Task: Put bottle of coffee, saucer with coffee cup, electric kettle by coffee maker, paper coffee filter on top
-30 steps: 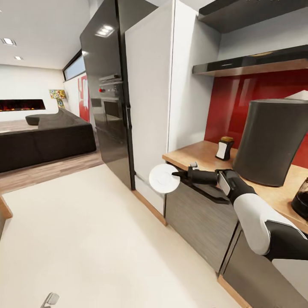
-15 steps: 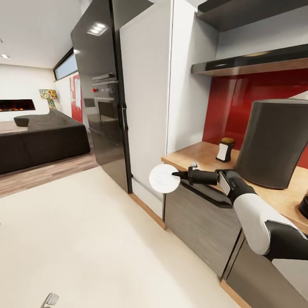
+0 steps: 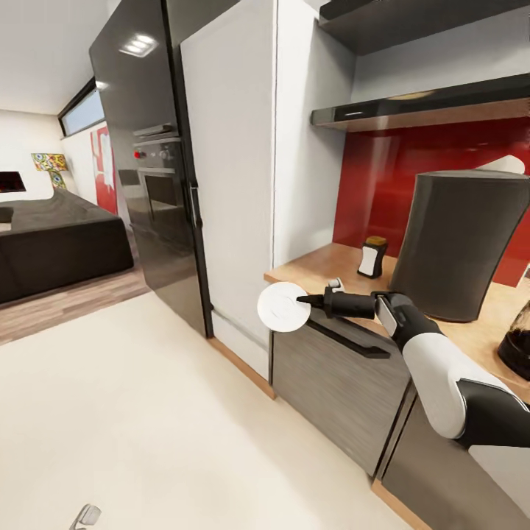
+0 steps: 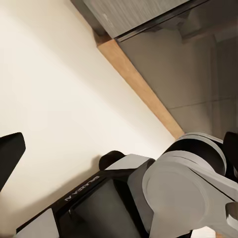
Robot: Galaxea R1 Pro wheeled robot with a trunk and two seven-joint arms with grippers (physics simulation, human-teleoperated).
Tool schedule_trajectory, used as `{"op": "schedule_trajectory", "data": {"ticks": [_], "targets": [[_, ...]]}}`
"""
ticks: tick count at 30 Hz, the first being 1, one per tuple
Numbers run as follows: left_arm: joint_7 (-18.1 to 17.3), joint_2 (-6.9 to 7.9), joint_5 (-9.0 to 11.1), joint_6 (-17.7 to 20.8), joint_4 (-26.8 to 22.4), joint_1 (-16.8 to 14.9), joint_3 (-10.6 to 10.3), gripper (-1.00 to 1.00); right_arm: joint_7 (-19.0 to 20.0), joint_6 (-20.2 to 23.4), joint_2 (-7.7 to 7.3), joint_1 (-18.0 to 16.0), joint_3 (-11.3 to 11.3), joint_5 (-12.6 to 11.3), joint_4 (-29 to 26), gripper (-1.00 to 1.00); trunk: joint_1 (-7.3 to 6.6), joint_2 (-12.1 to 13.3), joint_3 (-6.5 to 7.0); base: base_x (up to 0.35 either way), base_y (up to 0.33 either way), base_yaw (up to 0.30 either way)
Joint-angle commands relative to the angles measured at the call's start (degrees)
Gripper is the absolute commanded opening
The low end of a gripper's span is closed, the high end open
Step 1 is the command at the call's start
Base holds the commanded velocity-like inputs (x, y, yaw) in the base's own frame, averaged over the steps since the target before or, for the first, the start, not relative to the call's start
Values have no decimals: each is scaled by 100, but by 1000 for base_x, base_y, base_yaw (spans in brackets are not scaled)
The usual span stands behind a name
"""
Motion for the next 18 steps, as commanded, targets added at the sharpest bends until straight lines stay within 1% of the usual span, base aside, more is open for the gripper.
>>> {"op": "schedule_trajectory", "data": {"ticks": [1, 3, 6, 18], "targets": [[-12, 5, 53, 60, -4, -5, -40, 100, 23, 65, 1, -5, -24, -6, 3, -100, 0, -3, -6, 1, 1, -38], [-12, 5, 53, 60, -3, -5, -40, 100, 24, 65, 7, -5, -24, -6, 3, -100, 0, -3, -6, 1, 1, -69], [-12, 5, 53, 60, -3, -5, -40, 100, 23, 65, 8, -5, -24, -9, 3, -100, 0, -3, -3, 0, 0, -203], [-12, 5, 53, 60, -3, -5, -40, 100, 23, 65, 8, -5, -24, -2, 3, -100, 0, -3, 29, 0, 0, -268]]}}
